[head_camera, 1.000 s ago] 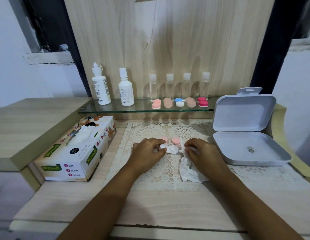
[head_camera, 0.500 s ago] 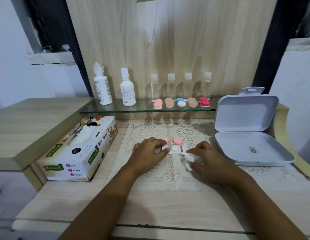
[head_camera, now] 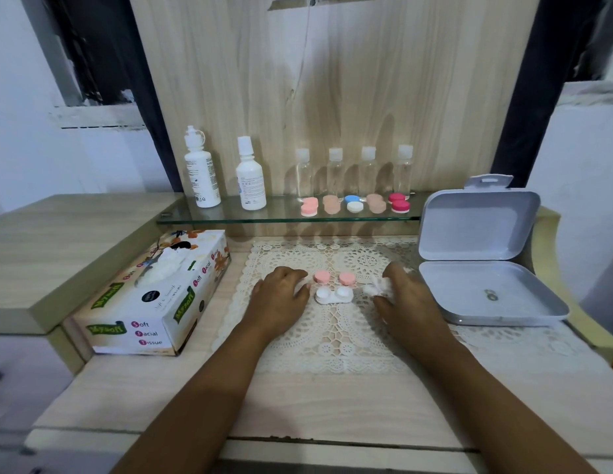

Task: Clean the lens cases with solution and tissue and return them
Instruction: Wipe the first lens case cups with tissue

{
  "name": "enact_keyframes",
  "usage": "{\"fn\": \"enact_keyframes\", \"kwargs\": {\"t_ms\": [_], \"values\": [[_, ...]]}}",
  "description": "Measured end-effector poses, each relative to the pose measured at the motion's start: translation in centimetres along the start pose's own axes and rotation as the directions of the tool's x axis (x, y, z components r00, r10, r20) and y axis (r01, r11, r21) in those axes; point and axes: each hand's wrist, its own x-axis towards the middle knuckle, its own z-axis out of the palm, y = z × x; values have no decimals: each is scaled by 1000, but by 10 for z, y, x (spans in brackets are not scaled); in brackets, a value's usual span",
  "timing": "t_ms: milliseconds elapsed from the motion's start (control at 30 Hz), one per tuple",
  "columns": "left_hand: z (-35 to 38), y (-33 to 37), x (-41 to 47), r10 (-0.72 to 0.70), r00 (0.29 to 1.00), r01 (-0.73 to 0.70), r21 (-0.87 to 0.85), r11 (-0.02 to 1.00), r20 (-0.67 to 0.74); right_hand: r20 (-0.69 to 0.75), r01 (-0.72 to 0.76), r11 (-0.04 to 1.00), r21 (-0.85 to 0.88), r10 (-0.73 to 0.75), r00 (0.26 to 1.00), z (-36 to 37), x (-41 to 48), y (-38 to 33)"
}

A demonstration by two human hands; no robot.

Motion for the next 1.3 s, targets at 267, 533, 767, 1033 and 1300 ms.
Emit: {"fn": "enact_keyframes", "kwargs": {"t_ms": [267,533,767,1033,1300], "values": [[1,0,-2,3,999,-6,68,998,38,87,-22,997,-75,29,996,5,-4,-6],[0,1,-1,4,997,-13,114,993,83,-52,-22,987,-156,14,999,18,-2,9],[-1,3,-3,-47,978,14,163,986,202,-3,11,954,-300,-13,1000,15,0,12],[-17,10,-2,-46,978,59,-55,997,205,150,14,986,-166,11,989,-3,8,3],[-68,18,-29,72,985,-63,-60,996,157,117,-30,993,-114,43,992,-17,11,-36]]}}
